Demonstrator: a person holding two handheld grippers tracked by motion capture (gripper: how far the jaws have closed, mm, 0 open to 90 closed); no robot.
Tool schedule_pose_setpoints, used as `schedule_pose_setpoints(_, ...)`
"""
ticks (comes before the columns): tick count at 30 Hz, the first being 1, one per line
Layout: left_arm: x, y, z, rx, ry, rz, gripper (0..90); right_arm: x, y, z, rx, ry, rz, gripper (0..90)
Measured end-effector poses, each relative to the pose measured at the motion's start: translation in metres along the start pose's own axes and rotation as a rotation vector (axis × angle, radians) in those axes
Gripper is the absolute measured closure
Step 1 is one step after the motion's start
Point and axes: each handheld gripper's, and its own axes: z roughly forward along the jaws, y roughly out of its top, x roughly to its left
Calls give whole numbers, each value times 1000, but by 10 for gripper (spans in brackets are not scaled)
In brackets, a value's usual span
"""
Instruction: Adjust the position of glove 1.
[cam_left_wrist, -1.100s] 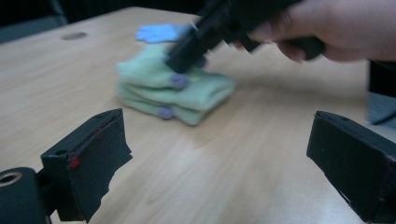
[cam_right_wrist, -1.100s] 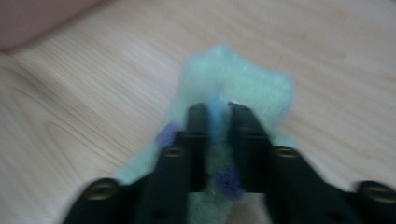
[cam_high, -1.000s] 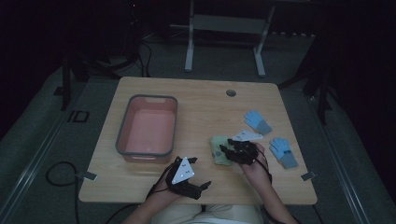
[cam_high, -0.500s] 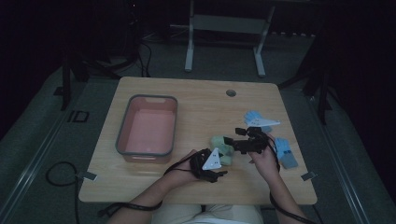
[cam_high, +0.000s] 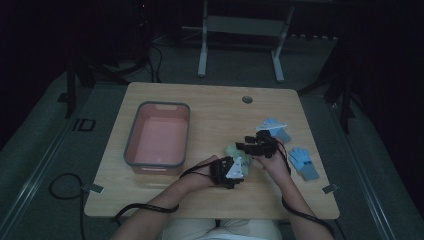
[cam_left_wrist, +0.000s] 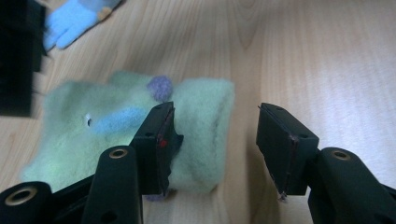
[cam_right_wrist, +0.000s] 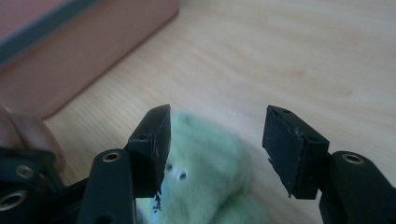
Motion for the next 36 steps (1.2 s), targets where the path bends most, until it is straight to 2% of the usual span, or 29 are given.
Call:
schedule_pose_setpoints(5, 4, -1, 2, 12, 4, 3, 503, -10, -10, 20, 89, 5, 28, 376)
schedule_pose_setpoints(8, 3, -2, 6, 25, 20, 18, 519, -16, -15, 26, 112, 45, 67, 375)
schedule_pose_setpoints(10, 2, -4, 8, 45, 42, 48, 536, -18, -18, 29, 134, 76, 91, 376)
schedule_pose_setpoints(12, 2, -6, 10, 48, 67, 65, 564, -21, -19, 31, 143, 115, 110, 419)
schedule_pose_setpoints(14, 1, -6, 10, 49, 87, 72, 609, -21, -19, 32, 153, 133, 118, 486)
schedule_pose_setpoints(17, 7, -4, 8, 52, 74, 42, 717, -17, -15, 29, 157, 125, 82, 650)
schedule_pose_setpoints(19, 10, -1, 6, 65, 58, 24, 748, -13, -13, 26, 153, 103, 53, 687)
schedule_pose_setpoints(21, 12, 3, 3, 82, 34, 11, 762, -10, -11, 23, 148, 98, 31, 702)
schedule_pose_setpoints(24, 15, 9, -4, 90, 21, 3, 769, -7, -8, 17, 134, 101, 20, 711)
schedule_pose_setpoints(29, 19, 21, -22, 75, 34, 10, 774, 3, 3, 3, 92, 103, -6, 715)
schedule_pose_setpoints(36, 26, 27, -51, 64, 55, 10, 776, 23, 25, -15, 34, 105, -69, 715)
